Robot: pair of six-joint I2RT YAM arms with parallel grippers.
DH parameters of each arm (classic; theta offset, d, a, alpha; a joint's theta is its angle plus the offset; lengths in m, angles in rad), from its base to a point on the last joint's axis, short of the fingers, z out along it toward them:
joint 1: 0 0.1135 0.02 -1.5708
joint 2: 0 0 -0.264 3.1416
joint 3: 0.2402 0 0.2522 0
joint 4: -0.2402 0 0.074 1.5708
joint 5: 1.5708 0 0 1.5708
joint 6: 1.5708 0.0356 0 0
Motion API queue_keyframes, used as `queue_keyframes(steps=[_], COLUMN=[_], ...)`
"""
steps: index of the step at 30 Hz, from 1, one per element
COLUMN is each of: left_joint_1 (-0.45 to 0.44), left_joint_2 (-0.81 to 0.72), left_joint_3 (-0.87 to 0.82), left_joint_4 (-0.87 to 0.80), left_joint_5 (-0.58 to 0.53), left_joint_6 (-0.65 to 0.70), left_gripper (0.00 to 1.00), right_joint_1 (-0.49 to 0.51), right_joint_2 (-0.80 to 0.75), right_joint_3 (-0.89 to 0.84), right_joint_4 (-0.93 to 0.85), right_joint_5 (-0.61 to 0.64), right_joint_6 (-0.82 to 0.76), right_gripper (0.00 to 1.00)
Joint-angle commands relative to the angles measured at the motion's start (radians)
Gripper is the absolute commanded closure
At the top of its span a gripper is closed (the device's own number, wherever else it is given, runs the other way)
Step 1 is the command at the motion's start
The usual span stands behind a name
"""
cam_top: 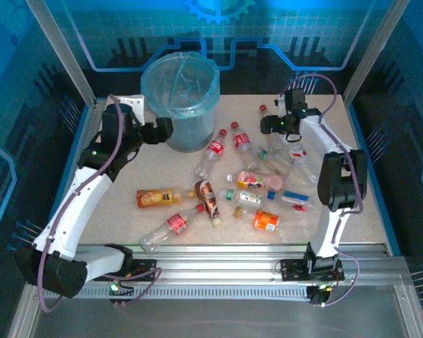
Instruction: Put the plastic bottles in the bin
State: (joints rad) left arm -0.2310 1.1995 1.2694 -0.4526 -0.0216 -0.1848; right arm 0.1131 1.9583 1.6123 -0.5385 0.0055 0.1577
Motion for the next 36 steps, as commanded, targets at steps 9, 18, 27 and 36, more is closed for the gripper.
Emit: queue_keyframes(steps=[9,18,27,36], left_joint_1=[-0.049,-0.071,-0.071,-0.076], left_joint_2=[0.167,0.186,0.188,0.164], left_joint_3=[0.259,0.300,0.286,0.307], left_joint_4=[-0.078,-0.009,0.032,0.052], left_joint_5=[0.181,0.251,0.237,0.234], left_joint_6=[0.094,0.086,0.075,-0.030], left_gripper=[0.12,0.12,0.12,0.11], right_joint_1=[0.026,0.036,0.032,0.014], right_joint_2=[0.247,0.399,0.469,0.331], right_joint_3=[0.265,0.406,0.530,0.515], right_joint_4=[-0.175,-0.210,-0.256,-0.249], right_joint_5=[0.000,0.069,0.047,-0.007], right_joint_6=[-0.035,-0.065,-0.072,-0.059], right_gripper=[0.16,0.17,0.36,0.51])
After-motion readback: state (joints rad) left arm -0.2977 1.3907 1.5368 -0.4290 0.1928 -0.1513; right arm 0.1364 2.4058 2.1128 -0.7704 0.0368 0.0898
